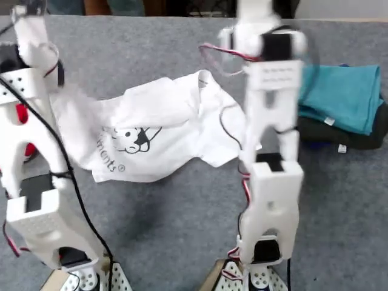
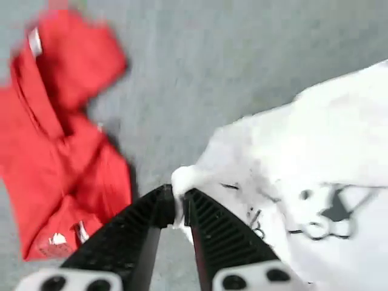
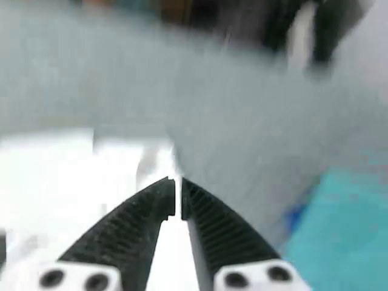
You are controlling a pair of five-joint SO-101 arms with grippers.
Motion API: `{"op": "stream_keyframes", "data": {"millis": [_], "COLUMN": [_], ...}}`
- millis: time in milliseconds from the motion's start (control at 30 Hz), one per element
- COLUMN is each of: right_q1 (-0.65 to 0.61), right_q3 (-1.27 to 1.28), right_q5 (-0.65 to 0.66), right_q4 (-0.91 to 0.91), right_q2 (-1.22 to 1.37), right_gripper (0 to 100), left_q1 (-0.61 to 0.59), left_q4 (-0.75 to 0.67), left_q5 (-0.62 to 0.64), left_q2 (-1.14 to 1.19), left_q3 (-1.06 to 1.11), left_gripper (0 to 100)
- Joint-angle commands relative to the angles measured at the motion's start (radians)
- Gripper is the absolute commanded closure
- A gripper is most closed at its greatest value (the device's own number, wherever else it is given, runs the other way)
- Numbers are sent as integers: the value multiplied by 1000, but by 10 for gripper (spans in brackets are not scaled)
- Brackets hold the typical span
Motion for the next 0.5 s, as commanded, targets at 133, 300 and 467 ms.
{"op": "stream_keyframes", "data": {"millis": [133,300,467], "right_q1": [-35,-31,-2], "right_q3": [200,199,209], "right_q5": [-2,-2,-2], "right_q4": [-2,69,209], "right_q2": [268,401,409], "right_gripper": [751,913,986], "left_q1": [-76,-76,-73], "left_q4": [-203,-198,-150], "left_q5": [-8,-15,-17], "left_q2": [-28,-29,-31], "left_q3": [323,377,418], "left_gripper": [971,971,971]}}
